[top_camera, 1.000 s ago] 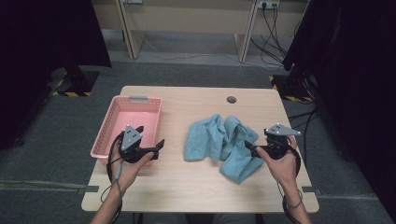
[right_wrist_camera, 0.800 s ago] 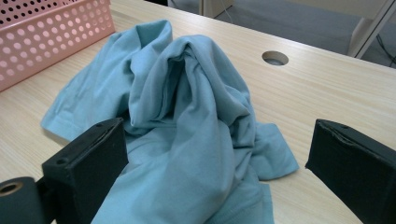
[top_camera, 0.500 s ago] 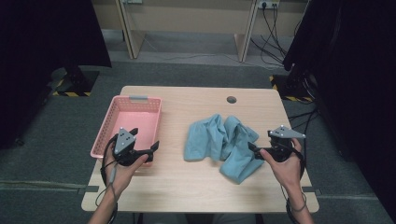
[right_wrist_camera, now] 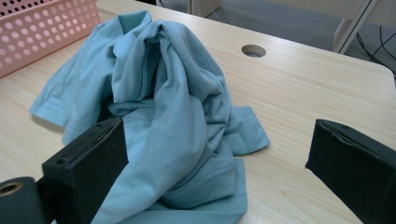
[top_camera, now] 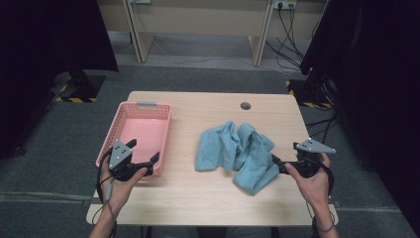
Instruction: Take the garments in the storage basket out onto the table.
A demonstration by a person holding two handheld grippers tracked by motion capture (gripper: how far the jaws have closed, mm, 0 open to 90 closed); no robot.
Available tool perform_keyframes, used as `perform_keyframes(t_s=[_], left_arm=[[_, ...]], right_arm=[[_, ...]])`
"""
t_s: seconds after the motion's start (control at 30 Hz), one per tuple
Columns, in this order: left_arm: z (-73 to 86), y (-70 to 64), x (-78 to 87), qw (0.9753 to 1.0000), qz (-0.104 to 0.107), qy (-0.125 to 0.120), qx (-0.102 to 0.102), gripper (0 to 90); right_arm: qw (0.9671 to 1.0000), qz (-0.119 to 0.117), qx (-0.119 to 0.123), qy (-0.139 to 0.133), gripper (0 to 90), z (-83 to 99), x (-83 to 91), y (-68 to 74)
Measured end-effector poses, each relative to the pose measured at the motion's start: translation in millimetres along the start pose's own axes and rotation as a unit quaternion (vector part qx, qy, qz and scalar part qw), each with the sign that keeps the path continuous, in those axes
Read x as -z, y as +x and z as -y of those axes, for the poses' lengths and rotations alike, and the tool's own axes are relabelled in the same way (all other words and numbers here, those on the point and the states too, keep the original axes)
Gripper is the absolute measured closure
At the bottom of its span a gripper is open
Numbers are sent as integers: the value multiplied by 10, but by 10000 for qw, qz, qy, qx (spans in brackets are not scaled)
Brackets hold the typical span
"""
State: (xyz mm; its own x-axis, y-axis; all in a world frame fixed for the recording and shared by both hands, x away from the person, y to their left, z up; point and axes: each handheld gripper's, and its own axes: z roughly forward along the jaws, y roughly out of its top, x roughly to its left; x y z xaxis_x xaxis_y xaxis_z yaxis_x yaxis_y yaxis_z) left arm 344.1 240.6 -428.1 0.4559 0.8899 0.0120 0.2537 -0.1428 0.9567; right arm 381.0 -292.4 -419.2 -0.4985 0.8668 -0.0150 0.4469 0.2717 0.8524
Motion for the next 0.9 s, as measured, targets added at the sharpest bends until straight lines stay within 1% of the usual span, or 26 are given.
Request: perform_keyframes(t_s=[0.43, 0.9], left_arm=[[99, 104, 147, 9998, -160, -33, 98, 69], [151, 137, 276, 9997, -216, -56, 124, 69]], right_arm=[[9999, 90, -61, -29, 47, 112, 109, -70], [9998, 131, -109, -85, 47, 172, 189, -101]])
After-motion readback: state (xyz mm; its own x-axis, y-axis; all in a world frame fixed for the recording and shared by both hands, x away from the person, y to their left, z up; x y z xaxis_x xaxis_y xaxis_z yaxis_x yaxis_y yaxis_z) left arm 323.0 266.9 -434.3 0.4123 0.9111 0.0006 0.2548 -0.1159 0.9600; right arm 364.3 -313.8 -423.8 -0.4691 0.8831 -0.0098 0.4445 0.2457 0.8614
